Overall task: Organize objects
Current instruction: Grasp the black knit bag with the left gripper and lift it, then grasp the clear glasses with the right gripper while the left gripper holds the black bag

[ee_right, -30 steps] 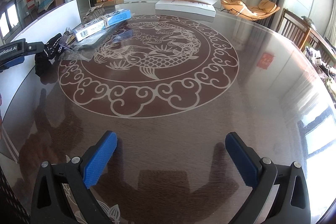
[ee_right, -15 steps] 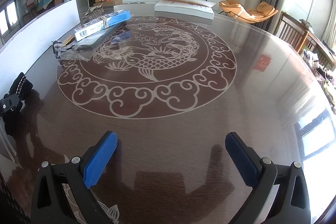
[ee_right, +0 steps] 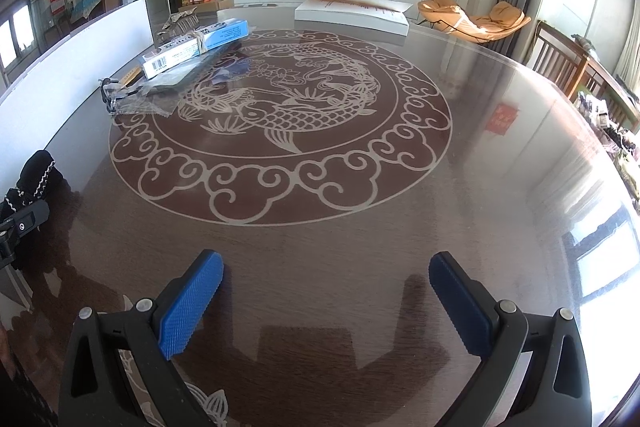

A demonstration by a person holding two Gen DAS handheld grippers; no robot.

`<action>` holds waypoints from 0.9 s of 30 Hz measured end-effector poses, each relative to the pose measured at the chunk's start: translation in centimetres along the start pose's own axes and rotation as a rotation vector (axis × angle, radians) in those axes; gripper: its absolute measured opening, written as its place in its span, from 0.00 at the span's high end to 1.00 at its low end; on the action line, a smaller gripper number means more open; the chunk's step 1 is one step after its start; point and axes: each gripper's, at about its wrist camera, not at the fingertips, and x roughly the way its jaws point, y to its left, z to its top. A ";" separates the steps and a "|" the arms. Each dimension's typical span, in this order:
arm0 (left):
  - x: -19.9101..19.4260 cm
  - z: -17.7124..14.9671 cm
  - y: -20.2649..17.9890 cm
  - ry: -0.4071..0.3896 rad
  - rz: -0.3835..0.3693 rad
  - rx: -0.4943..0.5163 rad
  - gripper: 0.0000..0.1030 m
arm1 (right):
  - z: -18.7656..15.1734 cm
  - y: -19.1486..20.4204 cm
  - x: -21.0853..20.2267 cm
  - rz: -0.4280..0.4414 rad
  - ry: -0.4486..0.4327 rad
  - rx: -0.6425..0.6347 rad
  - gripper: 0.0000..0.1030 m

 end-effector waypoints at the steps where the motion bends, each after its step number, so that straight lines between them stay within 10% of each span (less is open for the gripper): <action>1: 0.1 0.1 -0.1 0.002 0.001 0.003 0.20 | 0.0 -0.1 0.1 0.006 0.004 0.005 0.00; 27: 0.2 -0.6 -0.5 0.035 0.035 0.047 0.00 | 0.1 -0.6 0.5 0.041 0.025 0.039 0.00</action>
